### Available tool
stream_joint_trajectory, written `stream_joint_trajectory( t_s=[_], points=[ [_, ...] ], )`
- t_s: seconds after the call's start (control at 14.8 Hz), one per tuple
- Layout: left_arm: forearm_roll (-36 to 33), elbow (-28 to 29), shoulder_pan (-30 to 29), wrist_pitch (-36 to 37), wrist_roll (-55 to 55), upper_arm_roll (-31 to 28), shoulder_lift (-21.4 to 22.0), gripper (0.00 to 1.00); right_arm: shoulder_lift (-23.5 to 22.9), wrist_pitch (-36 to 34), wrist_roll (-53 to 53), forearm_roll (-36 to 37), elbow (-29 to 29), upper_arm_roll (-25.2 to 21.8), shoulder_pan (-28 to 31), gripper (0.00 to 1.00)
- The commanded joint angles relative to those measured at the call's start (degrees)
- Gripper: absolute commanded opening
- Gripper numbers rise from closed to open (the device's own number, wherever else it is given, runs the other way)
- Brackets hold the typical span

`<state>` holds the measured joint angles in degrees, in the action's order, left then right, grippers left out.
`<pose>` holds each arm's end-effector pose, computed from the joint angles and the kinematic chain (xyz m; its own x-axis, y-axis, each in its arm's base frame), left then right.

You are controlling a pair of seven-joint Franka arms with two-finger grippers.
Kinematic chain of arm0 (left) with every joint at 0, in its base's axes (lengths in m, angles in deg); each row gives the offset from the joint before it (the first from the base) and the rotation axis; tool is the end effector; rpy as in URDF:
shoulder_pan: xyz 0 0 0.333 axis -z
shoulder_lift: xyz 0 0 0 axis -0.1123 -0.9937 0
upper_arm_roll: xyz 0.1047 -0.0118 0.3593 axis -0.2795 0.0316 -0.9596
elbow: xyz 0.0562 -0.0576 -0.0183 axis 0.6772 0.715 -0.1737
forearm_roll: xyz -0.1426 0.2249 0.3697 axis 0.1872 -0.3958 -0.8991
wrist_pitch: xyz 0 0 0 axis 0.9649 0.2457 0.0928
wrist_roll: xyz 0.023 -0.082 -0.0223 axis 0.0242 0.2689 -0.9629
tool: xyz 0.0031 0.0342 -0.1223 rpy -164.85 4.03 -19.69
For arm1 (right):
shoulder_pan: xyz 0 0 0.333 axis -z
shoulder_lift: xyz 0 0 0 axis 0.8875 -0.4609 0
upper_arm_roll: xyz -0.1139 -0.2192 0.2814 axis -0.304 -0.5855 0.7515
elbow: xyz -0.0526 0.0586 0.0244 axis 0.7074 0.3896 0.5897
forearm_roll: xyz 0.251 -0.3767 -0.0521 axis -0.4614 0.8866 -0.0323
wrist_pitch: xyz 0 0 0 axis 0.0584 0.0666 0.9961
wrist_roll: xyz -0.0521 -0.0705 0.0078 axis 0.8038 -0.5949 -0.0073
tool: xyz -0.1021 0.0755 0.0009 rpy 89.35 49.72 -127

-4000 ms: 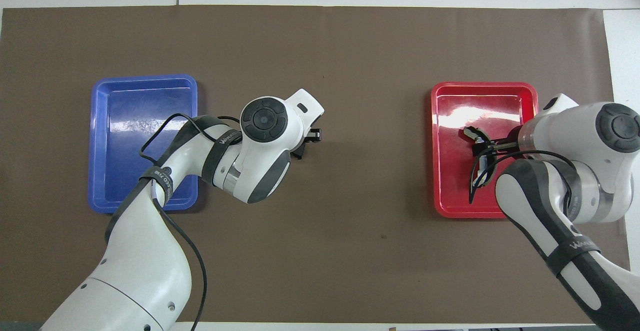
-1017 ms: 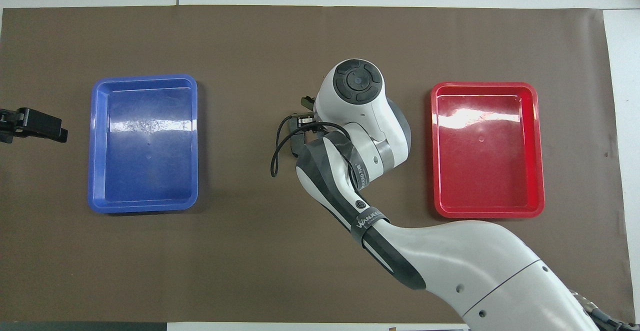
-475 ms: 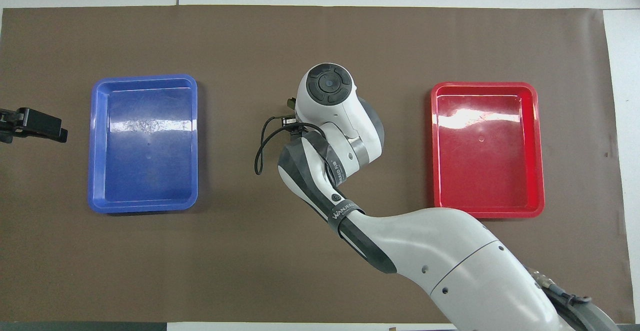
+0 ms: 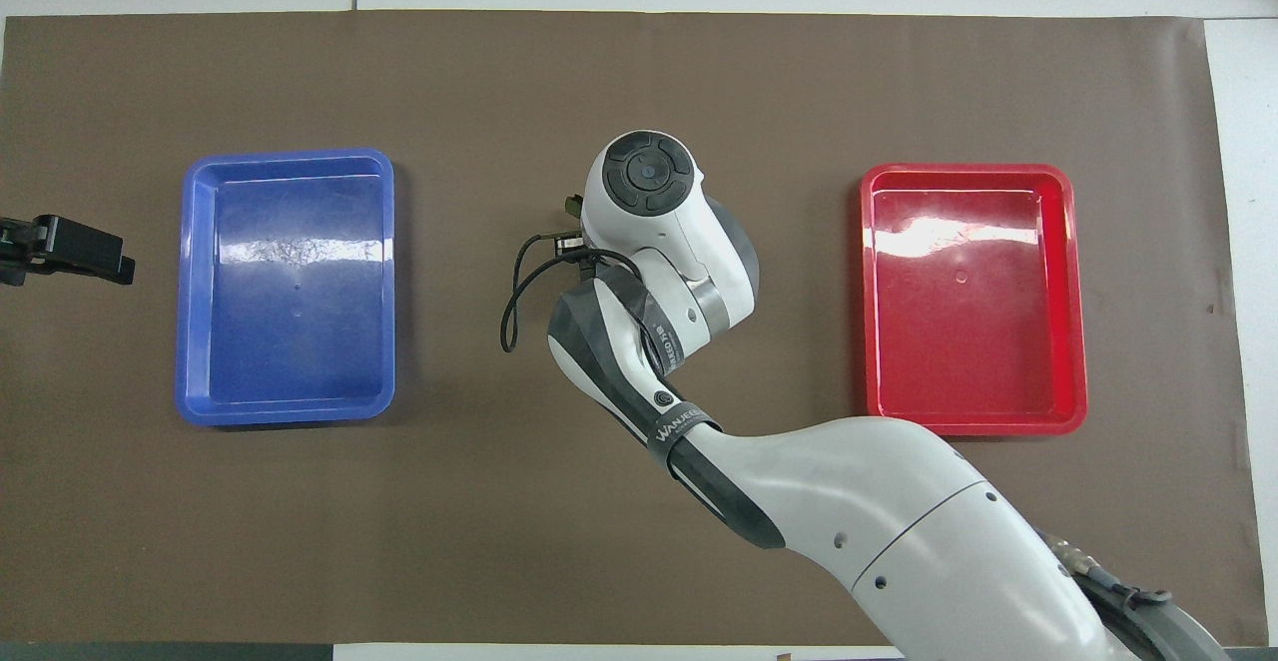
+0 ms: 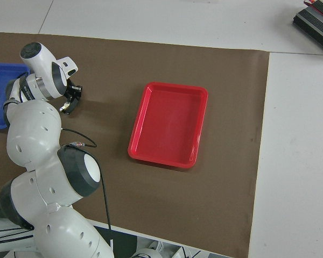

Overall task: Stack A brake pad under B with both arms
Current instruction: 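Lower the curved shoe onto the flat pad and open the right gripper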

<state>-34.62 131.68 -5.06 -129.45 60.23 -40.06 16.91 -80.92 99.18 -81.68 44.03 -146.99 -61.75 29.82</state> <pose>0.6087 0.0037 0.6250 0.9930 -0.0856 -0.0815 -0.0838 -0.9962 0.0253 0.6847 0.4679 0.2945 0.9969 0.0729 0.0306 0.0761 -0.9897 -0.1213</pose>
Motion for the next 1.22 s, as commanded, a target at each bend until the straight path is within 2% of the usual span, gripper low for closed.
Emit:
stream_joint_trajectory(
  t_s=[0.0, 0.07, 0.14, 0.2, 0.27, 0.68, 0.88, 1.15],
  points=[
    [-0.4, -0.3, -0.7, 0.7, 0.5, 0.5, 0.1, 0.99, -1.1, 0.8, -0.6, 1.2, 1.7, -0.1, -0.5, 0.00],
    [-0.4, -0.3, -0.7, 0.7, 0.5, 0.5, 0.1, 0.99, -1.1, 0.8, -0.6, 1.6, 1.7, -0.1, -0.5, 0.00],
    [-0.4, -0.3, -0.7, 0.7, 0.5, 0.5, 0.1, 0.99, -1.1, 1.1, -0.7, 1.8, 1.6, -0.1, -0.5, 0.05],
    [-0.4, -0.3, -0.7, 0.7, 0.5, 0.5, 0.1, 0.99, -1.1, 1.4, -0.7, 1.7, 1.6, -0.1, -0.1, 0.28],
    [-0.4, -0.3, -0.7, 0.7, 0.5, 0.5, 0.1, 0.99, -1.1, 2.7, -1.0, 1.8, 1.6, -0.1, -0.4, 0.99],
    [-0.4, -0.3, -0.7, 0.7, 0.5, 0.5, 0.1, 0.99, 0.7, 2.2, -1.0, 1.7, 1.0, -0.1, 0.0, 0.99],
    [-0.4, -0.3, -0.7, 0.7, 0.5, 0.5, 0.1, 0.99, 2.1, -0.5, -1.1, 1.8, 0.8, -0.8, 0.0, 0.99],
    [-0.4, -0.3, -0.7, 0.7, 0.5, 0.5, 0.1, 0.99, 10.4, -3.5, -1.6, 2.6, -3.9, -4.6, 3.1, 0.99]
  ],
)
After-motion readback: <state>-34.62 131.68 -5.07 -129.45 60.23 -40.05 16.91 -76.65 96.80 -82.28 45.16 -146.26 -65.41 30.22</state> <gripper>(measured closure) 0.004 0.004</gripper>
